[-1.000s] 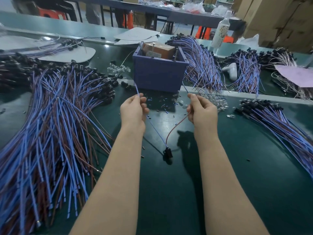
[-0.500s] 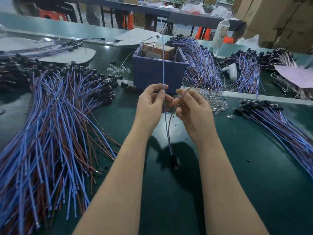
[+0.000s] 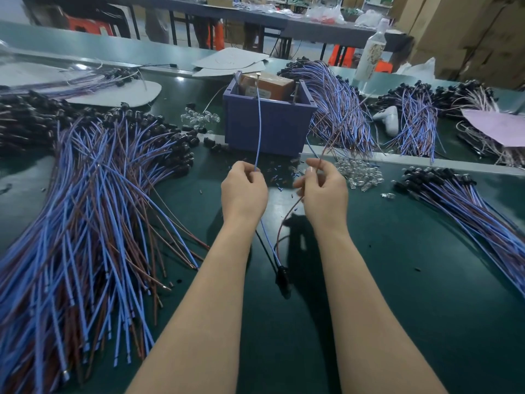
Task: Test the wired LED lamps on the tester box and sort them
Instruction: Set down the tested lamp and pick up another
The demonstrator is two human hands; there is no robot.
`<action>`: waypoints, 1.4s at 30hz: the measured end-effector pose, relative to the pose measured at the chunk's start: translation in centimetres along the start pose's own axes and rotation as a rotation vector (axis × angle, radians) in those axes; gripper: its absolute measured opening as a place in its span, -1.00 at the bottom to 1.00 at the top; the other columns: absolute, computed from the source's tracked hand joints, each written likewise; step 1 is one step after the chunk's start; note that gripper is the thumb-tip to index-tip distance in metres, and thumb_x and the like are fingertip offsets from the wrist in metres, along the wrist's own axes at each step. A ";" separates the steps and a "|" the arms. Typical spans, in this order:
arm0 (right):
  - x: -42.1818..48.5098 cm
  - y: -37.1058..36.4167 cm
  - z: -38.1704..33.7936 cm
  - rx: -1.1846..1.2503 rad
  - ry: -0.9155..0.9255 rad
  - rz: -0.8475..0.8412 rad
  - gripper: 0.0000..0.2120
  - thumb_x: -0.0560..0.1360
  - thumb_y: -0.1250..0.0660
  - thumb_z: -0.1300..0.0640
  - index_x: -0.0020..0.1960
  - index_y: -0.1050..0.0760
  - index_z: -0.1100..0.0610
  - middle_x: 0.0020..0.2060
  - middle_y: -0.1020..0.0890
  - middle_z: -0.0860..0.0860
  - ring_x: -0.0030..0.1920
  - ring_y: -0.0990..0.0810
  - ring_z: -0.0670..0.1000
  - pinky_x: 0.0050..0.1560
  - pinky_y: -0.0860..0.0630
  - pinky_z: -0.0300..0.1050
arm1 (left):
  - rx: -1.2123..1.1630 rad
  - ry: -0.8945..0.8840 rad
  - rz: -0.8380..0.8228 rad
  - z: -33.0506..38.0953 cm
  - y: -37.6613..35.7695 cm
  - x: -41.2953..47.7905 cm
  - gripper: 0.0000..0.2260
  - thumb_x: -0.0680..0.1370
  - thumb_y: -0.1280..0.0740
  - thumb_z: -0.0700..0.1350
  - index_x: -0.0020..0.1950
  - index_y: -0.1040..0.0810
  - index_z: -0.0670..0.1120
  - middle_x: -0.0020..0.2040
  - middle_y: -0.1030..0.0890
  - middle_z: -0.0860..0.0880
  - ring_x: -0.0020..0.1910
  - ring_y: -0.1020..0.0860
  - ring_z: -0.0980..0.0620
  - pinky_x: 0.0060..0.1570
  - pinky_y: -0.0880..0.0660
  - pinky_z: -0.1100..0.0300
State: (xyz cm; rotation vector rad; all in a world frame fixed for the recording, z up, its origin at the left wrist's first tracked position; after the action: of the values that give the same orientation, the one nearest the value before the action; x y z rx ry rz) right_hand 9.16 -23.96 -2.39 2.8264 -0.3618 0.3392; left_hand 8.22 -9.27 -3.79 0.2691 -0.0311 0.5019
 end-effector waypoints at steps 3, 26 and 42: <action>0.3 0.7 0.2 0.200 -0.043 0.063 -0.81 0.58 -0.20 0.21 0.15 -0.39 0.01 -0.36 -0.61 -0.09 -0.36 -0.50 -0.12 -0.28 -0.47 -0.26 | 0.011 -0.024 0.055 0.2 0.5 -0.1 -0.81 0.61 -0.15 -0.09 -0.16 -0.44 -0.10 -0.29 -0.51 0.02 -0.22 -0.54 -0.05 -0.27 -0.41 0.15; 0.3 0.0 0.8 0.002 0.031 0.041 -0.72 0.63 -0.12 0.12 0.30 -0.43 0.08 -0.49 -0.52 -0.06 -0.53 -0.38 -0.20 -0.29 -0.39 -0.25 | -0.335 -0.130 0.197 0.9 1.8 0.2 -0.81 0.66 -0.11 -0.08 -0.02 -0.49 -0.05 -0.37 -0.42 0.03 -0.40 -0.38 0.09 -0.25 -0.35 0.15; 0.4 -0.6 1.6 -0.090 0.013 0.003 -0.75 0.62 -0.14 0.12 0.27 -0.43 0.03 -0.49 -0.55 -0.06 -0.46 -0.47 -0.19 -0.21 -0.48 -0.23 | -0.311 -0.073 0.142 0.8 0.8 0.0 -0.78 0.65 -0.08 -0.13 -0.16 -0.39 0.01 -0.40 -0.57 0.06 -0.42 -0.43 0.10 -0.21 -0.40 0.11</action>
State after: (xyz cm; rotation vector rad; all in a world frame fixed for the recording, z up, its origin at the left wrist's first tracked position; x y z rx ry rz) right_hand 9.97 -23.94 -3.89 2.7353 -0.3687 0.3331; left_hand 7.83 -8.83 -2.85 -0.0202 -0.1991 0.6193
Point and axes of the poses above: each hand's wrist, its own x-axis towards the middle knuckle, its own y-axis out of the back of the hand, z = x × y, the point moved 5 cm from there along x, towards the middle knuckle
